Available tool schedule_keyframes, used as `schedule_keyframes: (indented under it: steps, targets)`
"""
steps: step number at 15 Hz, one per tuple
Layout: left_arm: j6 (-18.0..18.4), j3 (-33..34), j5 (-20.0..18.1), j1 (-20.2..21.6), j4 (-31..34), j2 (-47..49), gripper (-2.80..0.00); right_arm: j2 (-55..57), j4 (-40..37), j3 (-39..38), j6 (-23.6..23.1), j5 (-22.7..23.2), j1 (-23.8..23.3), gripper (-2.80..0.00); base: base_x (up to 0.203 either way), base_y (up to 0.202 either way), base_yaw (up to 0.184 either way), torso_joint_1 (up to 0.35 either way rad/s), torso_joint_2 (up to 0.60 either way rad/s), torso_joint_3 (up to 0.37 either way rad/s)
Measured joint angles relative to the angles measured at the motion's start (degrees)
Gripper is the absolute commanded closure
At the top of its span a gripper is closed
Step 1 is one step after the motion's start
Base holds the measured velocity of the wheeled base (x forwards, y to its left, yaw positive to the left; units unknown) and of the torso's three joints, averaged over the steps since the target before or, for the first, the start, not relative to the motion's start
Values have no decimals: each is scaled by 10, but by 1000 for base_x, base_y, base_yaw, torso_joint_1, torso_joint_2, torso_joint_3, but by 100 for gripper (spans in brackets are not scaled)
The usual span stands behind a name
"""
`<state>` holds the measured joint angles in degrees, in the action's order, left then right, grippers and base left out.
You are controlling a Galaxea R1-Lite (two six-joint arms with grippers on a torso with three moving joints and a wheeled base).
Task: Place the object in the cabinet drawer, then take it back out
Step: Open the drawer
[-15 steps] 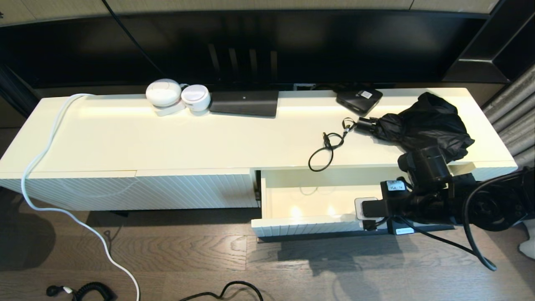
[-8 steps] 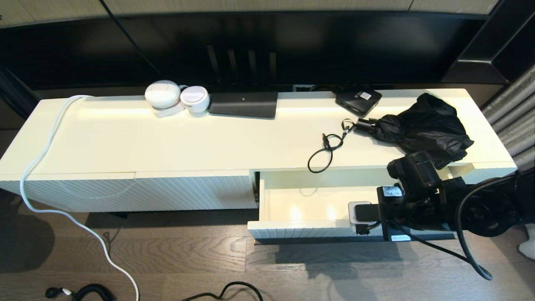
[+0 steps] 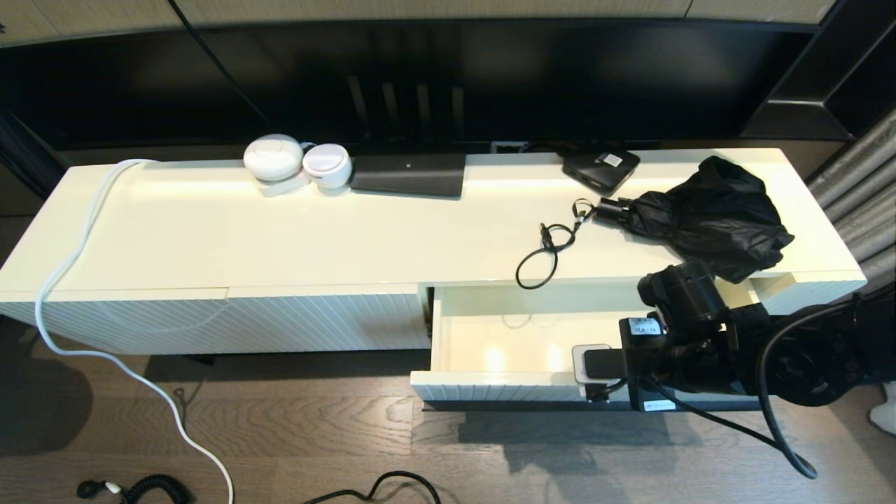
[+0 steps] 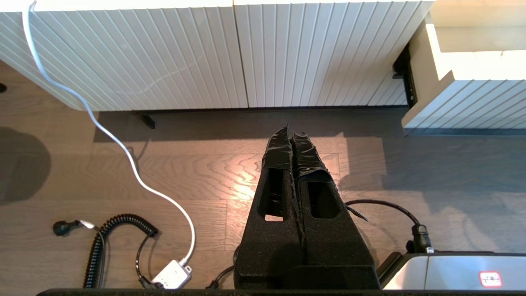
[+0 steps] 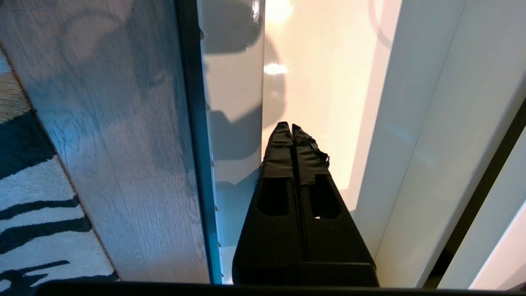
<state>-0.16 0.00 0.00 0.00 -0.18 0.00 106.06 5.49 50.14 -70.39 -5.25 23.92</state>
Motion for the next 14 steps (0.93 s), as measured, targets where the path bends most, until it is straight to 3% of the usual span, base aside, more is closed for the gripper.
schedule_keyframes:
  steps: [14]
  targets:
    - [0,0,0,0,0,0,0,-51,-4,-53,-1,-1,1,0,0,0,0,0,0,0]
